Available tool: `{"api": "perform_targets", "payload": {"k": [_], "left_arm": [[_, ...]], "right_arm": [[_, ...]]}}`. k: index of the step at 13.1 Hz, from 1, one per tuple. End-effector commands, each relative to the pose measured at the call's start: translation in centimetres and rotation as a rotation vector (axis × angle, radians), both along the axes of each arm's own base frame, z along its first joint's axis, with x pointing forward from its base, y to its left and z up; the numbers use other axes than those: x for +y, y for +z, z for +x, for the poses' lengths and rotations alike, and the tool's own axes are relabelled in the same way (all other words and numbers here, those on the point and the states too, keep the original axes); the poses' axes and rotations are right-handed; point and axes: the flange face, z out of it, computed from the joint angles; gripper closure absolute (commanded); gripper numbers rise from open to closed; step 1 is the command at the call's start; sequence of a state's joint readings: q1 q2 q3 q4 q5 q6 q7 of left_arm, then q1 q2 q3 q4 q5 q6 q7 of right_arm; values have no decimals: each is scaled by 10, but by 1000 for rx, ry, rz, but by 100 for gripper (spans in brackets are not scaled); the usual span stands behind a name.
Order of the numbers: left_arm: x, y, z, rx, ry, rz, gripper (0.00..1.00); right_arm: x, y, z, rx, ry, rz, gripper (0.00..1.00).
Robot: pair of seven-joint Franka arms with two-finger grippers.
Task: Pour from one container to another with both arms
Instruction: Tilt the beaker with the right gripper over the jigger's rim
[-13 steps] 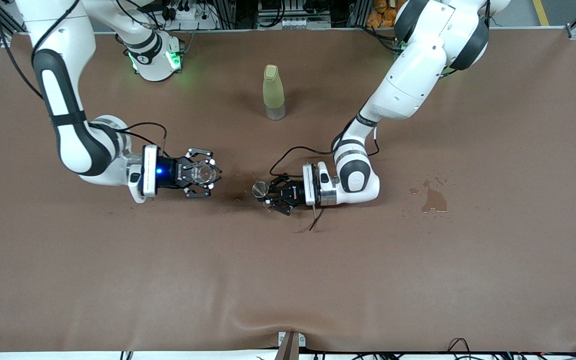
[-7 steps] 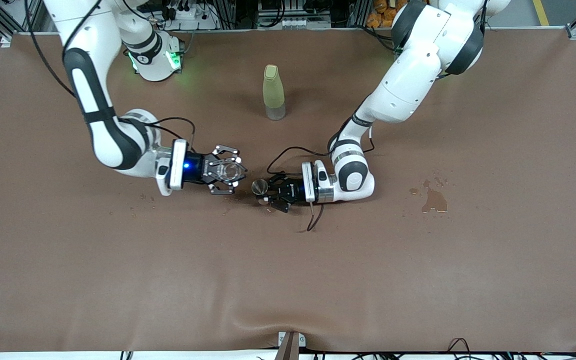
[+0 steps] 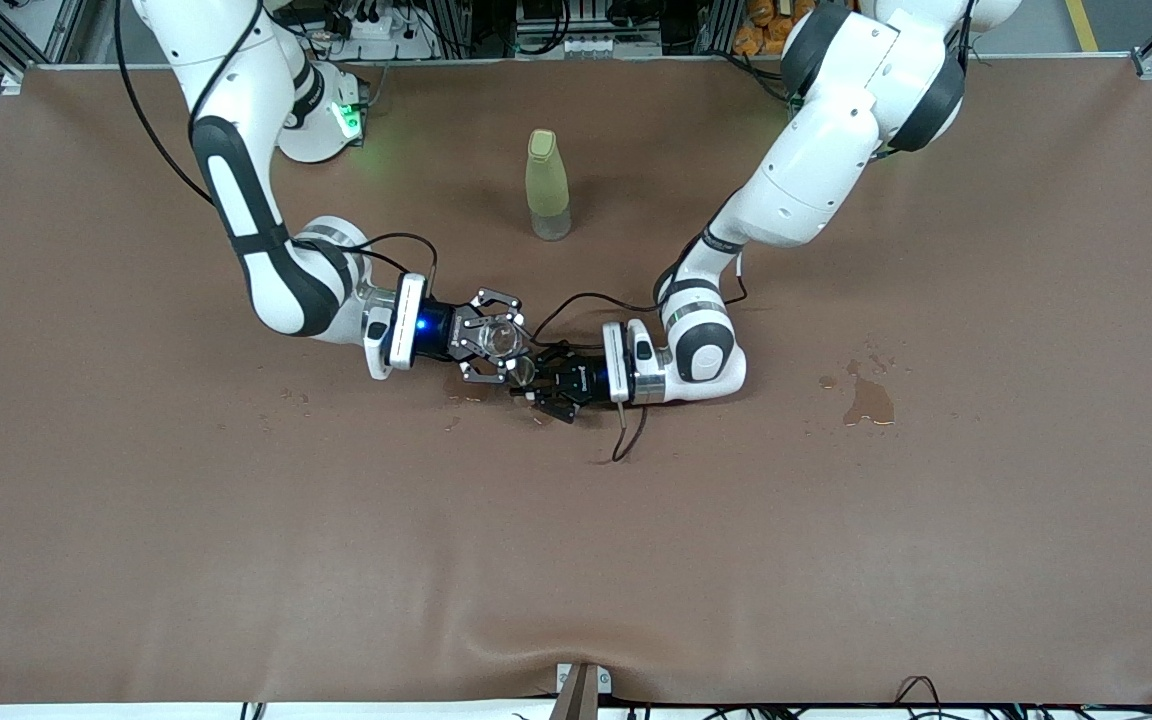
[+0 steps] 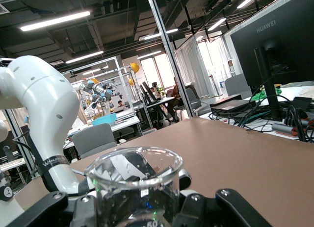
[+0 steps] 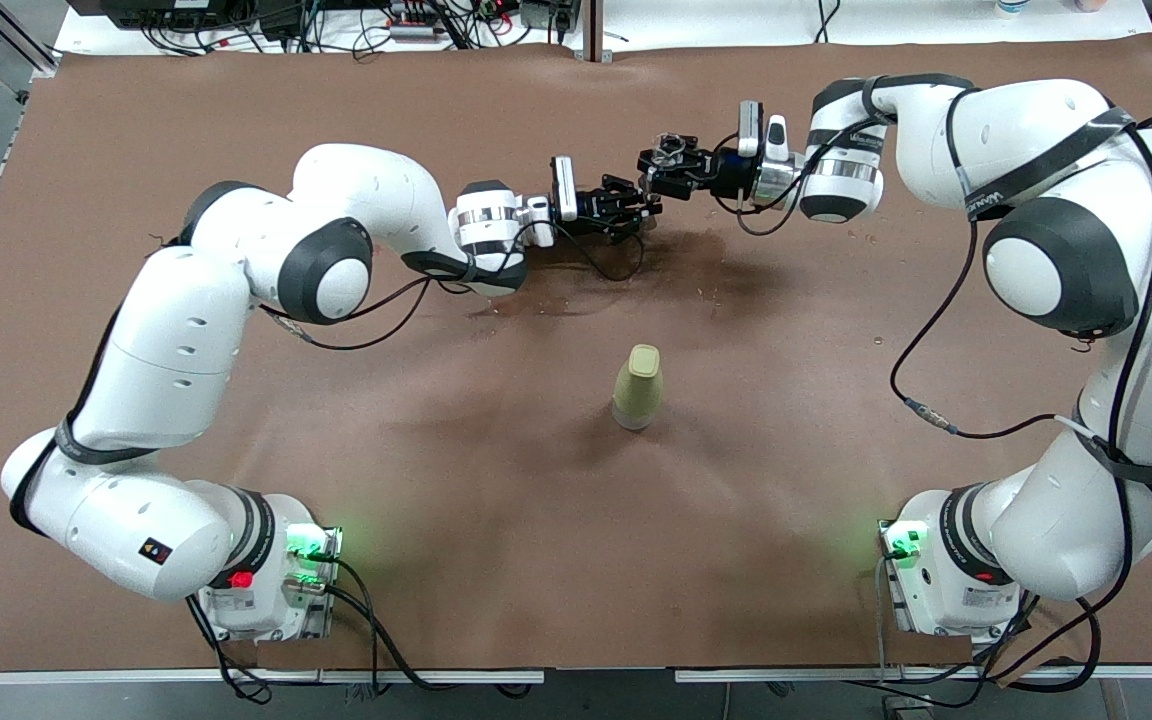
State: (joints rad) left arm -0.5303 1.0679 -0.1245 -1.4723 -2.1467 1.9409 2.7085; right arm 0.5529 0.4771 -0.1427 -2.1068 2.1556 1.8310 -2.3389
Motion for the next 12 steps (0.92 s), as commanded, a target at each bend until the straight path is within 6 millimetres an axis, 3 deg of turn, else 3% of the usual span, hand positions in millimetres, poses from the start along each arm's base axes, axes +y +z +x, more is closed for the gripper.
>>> {"api": "perform_targets", "payload": {"k": [1,5,12], "left_arm": [[-2,5,3,-15,20,-26,100],[-1,6,4,-17,23,-27,100],[3,9,9,-17,33,-30,100]], "right_arm": [[10,-9,-6,-7,-30,16,100],[34,-16,-19,22,-46,52,100],[27,-24,-27,64,-51,46,100]]}}
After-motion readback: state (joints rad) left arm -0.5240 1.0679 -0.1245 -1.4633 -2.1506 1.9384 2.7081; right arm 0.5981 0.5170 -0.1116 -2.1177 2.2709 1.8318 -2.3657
